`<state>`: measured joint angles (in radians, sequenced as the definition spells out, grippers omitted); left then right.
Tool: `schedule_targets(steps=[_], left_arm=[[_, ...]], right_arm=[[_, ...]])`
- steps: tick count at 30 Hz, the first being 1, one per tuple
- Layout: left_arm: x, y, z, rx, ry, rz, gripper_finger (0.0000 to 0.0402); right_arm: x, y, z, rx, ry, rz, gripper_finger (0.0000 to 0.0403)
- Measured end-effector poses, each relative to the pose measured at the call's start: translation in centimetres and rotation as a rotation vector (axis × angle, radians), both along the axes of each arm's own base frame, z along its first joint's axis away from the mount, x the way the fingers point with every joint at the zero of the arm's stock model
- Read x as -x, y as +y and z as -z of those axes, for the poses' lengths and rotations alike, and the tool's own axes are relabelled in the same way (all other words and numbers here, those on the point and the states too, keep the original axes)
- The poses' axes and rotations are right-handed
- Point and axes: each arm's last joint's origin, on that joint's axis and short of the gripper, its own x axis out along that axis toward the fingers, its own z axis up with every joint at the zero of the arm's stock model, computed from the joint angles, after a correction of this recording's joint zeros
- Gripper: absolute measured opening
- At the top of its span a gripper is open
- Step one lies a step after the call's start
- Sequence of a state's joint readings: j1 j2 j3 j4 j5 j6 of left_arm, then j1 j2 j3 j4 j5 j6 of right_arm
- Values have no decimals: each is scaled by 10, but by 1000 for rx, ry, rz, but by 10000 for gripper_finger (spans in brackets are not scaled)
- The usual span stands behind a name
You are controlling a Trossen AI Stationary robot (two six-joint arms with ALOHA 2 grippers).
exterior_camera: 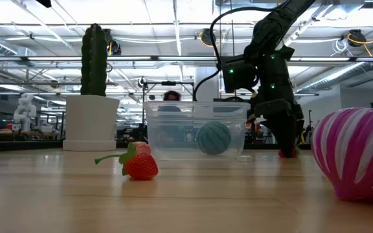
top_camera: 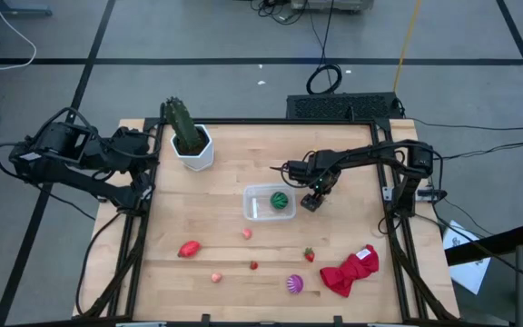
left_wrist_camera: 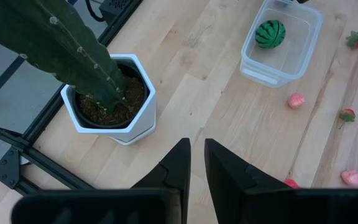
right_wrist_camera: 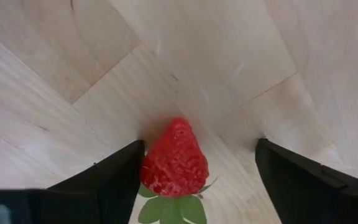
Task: Pick and placing Produce into tupperware
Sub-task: Put the top strawberry into the transparent bin
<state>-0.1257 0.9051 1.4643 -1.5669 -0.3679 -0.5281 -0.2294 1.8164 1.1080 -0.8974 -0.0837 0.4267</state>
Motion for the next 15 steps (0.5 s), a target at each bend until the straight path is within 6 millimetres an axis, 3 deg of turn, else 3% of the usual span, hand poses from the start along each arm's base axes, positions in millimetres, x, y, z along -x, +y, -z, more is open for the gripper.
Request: schedule_targets(steps=[15], left_arm=[[0,0,0,0,0,0,51]], right_arm=[[2,0,-6,4,-12,3,191]])
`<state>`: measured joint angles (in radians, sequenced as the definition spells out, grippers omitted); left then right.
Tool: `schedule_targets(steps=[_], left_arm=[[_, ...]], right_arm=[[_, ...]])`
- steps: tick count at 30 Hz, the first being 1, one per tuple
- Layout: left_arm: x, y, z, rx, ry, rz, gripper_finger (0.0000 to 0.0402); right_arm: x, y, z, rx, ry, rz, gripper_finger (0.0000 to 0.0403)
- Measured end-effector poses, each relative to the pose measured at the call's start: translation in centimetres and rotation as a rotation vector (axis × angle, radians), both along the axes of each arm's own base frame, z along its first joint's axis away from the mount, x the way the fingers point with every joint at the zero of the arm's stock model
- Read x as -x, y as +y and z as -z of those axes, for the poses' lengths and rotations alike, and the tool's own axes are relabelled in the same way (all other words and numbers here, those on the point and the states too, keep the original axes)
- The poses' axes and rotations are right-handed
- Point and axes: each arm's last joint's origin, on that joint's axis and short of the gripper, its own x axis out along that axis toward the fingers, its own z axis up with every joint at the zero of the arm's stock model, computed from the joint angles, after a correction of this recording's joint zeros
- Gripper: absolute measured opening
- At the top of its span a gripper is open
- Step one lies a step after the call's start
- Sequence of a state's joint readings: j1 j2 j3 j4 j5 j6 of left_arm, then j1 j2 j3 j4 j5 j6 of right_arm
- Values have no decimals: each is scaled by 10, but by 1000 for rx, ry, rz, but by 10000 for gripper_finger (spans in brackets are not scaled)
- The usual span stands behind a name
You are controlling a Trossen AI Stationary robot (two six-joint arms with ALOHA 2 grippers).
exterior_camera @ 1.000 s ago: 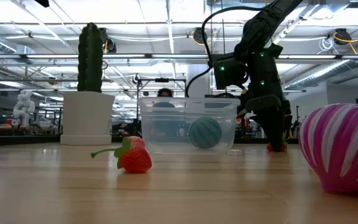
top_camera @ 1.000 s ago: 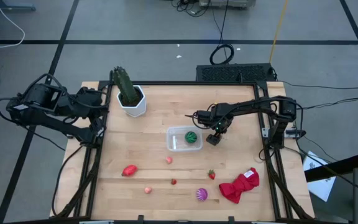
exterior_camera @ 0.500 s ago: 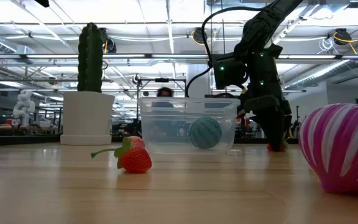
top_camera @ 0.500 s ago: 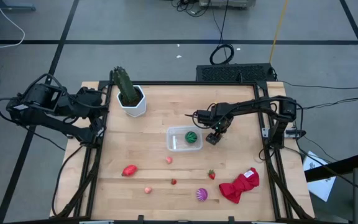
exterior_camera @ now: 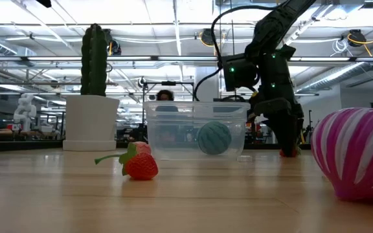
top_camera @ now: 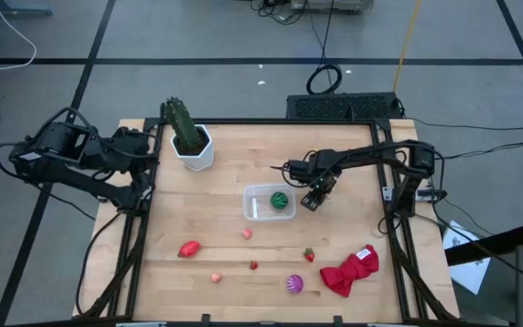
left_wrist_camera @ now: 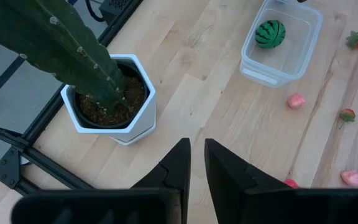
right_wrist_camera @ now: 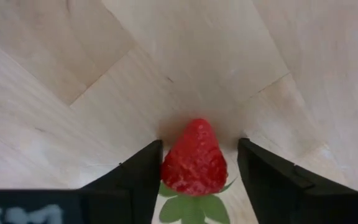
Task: Pick and placing Produce into tupperware
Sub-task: Put the top strawberry into the transparent bin
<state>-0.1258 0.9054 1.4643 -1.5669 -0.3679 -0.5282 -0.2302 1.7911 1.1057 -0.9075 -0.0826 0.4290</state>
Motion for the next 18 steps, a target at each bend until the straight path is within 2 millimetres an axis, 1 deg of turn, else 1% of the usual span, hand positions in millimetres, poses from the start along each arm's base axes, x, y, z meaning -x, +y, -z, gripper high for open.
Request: schedule_targets(steps=[11,15,18], left_arm=[[0,0,0,0,0,0,51],[0,0,0,0,0,0,51],[0,0,0,0,0,0,51]], right_arm=[[10,-7,-34,29,-109,26,125],[13,-9,-38,28,-118,16,117],[13,-9,-38,3,-128,-10,126]])
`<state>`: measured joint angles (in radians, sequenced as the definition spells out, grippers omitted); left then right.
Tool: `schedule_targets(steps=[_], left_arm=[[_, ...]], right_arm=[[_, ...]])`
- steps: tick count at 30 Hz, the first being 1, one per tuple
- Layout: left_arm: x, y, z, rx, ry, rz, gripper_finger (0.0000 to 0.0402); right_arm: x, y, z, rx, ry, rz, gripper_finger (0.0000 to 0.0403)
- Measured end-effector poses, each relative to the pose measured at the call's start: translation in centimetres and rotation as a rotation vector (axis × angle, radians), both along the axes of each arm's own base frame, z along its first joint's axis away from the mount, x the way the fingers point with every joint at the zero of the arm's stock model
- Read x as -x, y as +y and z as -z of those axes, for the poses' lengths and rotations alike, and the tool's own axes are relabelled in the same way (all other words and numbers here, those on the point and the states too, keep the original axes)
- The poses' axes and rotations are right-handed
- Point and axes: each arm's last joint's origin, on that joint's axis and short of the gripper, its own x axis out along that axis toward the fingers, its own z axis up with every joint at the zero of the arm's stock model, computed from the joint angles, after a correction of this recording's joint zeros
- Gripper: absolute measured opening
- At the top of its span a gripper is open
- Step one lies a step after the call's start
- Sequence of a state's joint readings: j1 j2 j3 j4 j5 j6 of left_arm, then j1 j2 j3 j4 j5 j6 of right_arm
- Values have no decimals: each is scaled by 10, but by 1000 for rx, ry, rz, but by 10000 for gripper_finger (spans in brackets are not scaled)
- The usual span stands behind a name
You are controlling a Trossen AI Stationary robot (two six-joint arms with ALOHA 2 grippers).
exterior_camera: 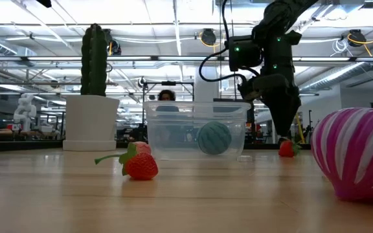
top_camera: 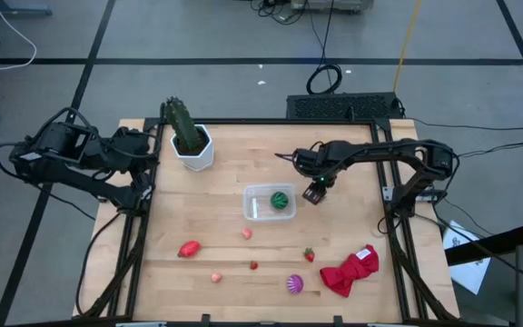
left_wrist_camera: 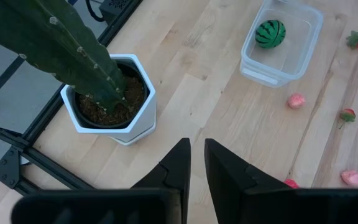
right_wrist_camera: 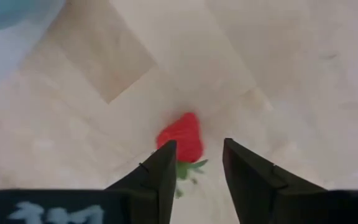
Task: Pick and placing Produce into tupperware
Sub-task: Put the top strawberry into the transparent bin
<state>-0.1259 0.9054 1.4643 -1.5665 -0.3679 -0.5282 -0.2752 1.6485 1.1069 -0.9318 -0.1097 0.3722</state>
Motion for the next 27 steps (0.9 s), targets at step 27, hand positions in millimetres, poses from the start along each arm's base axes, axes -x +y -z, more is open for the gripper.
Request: schedule_targets(steps=[27], left_arm=[[0,1,0,-48,4,0,51]], right_arm=[[12,3,21,-110,6,66,254]])
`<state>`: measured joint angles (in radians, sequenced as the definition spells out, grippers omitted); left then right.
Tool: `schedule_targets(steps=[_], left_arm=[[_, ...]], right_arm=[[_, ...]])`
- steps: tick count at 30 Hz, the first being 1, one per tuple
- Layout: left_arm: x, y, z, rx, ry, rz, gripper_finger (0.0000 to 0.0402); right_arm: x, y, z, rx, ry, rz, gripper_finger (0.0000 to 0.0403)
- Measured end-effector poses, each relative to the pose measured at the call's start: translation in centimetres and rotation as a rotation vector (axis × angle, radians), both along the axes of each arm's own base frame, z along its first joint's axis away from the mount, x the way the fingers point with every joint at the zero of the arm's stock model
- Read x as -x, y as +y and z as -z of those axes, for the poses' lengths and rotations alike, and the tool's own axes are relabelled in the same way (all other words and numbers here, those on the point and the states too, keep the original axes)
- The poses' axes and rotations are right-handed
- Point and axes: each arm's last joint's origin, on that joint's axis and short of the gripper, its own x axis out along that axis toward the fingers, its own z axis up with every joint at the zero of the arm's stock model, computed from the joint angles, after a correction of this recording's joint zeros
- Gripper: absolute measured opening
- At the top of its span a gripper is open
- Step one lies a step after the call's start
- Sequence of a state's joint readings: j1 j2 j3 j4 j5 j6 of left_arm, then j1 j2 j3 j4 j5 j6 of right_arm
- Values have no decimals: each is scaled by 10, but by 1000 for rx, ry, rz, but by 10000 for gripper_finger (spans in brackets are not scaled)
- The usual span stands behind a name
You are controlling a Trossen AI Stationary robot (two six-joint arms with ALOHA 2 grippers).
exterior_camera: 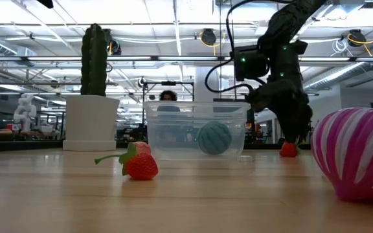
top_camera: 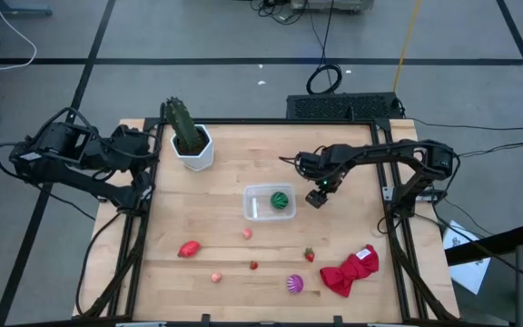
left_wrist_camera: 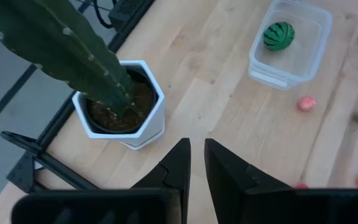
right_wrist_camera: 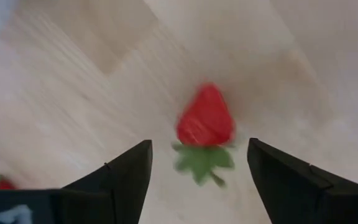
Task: Pick and placing Produce into tupperware
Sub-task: Put the top strawberry into the transparent bin
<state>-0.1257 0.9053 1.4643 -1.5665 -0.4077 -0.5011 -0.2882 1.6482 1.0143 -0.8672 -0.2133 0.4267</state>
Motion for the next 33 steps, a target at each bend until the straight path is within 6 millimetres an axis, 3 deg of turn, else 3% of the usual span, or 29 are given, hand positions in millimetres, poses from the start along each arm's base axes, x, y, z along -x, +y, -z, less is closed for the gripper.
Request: schedule_targets(steps=[12,27,33], left_arm=[[0,0,0,-4,0,-1,51],[0,0,0,-3,0,-2,51],[0,0,0,-3,0,-2,51]], right_arm=[[-4,-1,0,13,-44,-1,254],[-9,2,20,-5,22,-23,252],[-9,1,20,-1,29,-11,208]])
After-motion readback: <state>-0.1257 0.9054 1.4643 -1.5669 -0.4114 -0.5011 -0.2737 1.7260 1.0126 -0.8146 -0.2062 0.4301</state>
